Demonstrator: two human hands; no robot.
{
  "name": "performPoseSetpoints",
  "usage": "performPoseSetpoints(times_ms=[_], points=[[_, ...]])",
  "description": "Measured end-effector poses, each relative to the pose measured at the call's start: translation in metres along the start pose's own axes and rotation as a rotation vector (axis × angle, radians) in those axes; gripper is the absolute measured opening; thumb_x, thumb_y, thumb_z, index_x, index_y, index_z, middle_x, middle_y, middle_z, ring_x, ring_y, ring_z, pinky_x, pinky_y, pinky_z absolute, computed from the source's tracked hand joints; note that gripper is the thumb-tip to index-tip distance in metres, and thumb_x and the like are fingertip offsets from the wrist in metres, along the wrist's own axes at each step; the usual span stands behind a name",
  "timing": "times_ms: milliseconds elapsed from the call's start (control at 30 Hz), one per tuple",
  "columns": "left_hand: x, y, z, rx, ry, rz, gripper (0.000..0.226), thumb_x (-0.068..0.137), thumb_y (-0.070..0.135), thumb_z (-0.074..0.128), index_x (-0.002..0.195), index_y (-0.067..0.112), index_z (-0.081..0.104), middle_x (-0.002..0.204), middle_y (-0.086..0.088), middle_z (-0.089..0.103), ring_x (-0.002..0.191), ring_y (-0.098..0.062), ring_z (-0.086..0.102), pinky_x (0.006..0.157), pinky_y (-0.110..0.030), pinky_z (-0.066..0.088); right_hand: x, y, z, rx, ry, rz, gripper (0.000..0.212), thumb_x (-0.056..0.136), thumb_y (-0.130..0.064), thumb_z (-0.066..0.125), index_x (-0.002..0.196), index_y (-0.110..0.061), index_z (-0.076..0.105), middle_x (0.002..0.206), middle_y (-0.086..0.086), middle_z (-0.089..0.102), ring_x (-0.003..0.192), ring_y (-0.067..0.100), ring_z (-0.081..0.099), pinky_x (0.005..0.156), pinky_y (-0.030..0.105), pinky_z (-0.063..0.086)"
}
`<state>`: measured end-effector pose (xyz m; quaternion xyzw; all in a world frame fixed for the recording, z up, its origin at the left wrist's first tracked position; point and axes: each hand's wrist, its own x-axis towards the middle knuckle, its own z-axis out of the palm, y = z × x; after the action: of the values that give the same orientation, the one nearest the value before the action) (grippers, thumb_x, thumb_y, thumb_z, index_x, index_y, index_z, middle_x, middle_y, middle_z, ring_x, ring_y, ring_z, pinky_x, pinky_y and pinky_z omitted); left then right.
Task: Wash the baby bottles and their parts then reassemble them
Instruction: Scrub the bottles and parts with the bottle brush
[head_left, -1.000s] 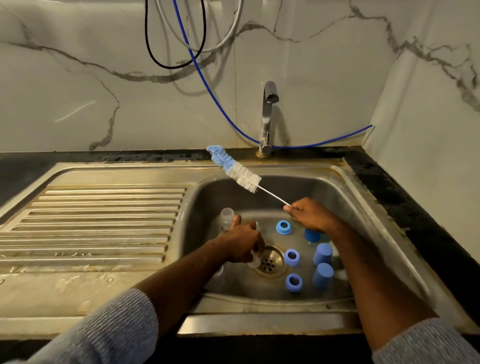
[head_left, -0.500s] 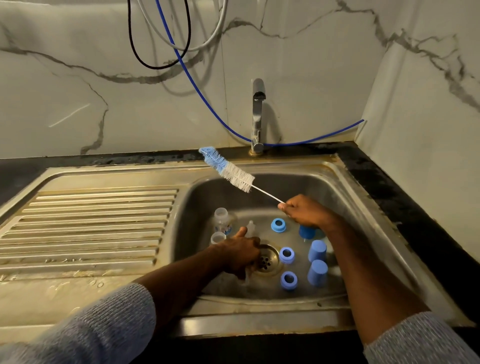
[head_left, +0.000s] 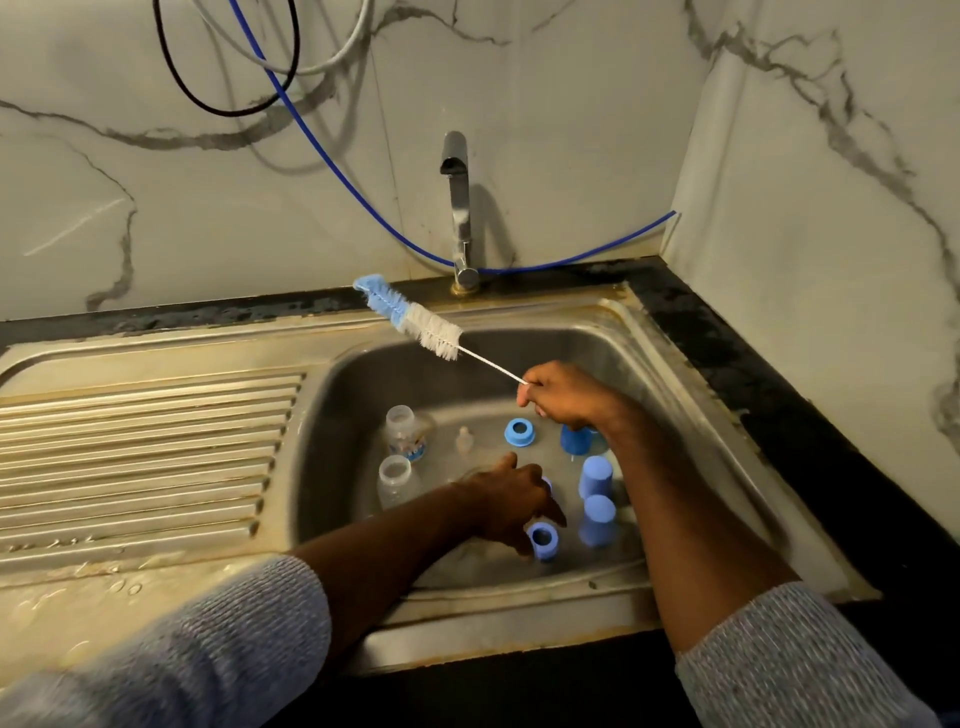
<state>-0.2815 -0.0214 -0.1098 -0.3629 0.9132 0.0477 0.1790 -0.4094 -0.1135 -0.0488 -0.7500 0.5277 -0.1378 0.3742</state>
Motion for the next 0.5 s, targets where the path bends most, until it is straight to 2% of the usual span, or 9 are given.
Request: performPoseSetpoints(times_ms=[100, 133, 233, 333, 400, 500], points=[[0.001, 0.004, 0.005, 0.064, -0.035, 0.040, 0.053, 0.090, 0.041, 0.071, 0.139, 0.028, 0.055, 0.135, -0.008, 0.056, 0.130, -0.029, 0.042, 0.095, -0.047, 0.037, 0.000, 0.000, 0.001, -0.011, 0.022, -0.067, 0.024, 0.099, -0.022, 0.052, 0.082, -0.027, 0.067, 0.054, -0.016, 0.059, 0.048, -0.002, 0.051, 0.040, 0.009, 0.033], [0.002, 0.005, 0.006, 0.088, -0.040, 0.041, 0.053, 0.090, 0.039, 0.070, 0.139, 0.027, 0.055, 0.137, -0.010, 0.054, 0.131, -0.030, 0.041, 0.095, -0.048, 0.037, 0.000, -0.001, 0.002, -0.014, 0.022, -0.093, 0.023, 0.099, -0.023, 0.053, 0.083, -0.028, 0.068, 0.057, -0.018, 0.061, 0.051, -0.004, 0.054, 0.044, 0.009, 0.035], [0.003, 0.009, 0.009, 0.177, -0.021, 0.058, 0.053, 0.092, 0.035, 0.068, 0.141, 0.023, 0.051, 0.141, -0.011, 0.048, 0.132, -0.032, 0.040, 0.096, -0.048, 0.038, 0.000, -0.001, 0.005, -0.032, 0.034, -0.138, 0.016, 0.097, -0.027, 0.058, 0.089, -0.027, 0.072, 0.083, -0.011, 0.072, 0.077, 0.004, 0.064, 0.068, 0.020, 0.049], [0.001, 0.008, 0.010, 0.175, 0.011, 0.061, 0.047, 0.094, 0.027, 0.066, 0.139, 0.022, 0.051, 0.138, -0.010, 0.051, 0.128, -0.030, 0.044, 0.096, -0.046, 0.037, 0.001, 0.000, 0.006, -0.029, 0.057, -0.140, 0.014, 0.096, -0.027, 0.061, 0.089, -0.027, 0.073, 0.088, -0.010, 0.073, 0.085, 0.006, 0.066, 0.074, 0.022, 0.049], [-0.004, 0.001, 0.002, -0.002, 0.075, -0.015, 0.044, 0.092, 0.026, 0.068, 0.134, 0.018, 0.056, 0.134, -0.009, 0.056, 0.126, -0.028, 0.047, 0.100, -0.044, 0.035, 0.000, 0.002, 0.004, -0.019, 0.076, -0.124, 0.015, 0.096, -0.027, 0.061, 0.090, -0.024, 0.074, 0.087, -0.008, 0.074, 0.084, 0.007, 0.068, 0.073, 0.024, 0.050], [-0.028, -0.023, -0.020, -0.474, 0.392, -0.272, 0.039, 0.090, 0.029, 0.073, 0.124, 0.011, 0.062, 0.123, -0.008, 0.062, 0.112, -0.025, 0.059, 0.093, -0.032, 0.042, 0.000, 0.003, 0.000, -0.022, 0.133, -0.141, 0.019, 0.098, -0.026, 0.059, 0.090, -0.019, 0.075, 0.085, -0.006, 0.073, 0.080, 0.007, 0.066, 0.073, 0.024, 0.048]])
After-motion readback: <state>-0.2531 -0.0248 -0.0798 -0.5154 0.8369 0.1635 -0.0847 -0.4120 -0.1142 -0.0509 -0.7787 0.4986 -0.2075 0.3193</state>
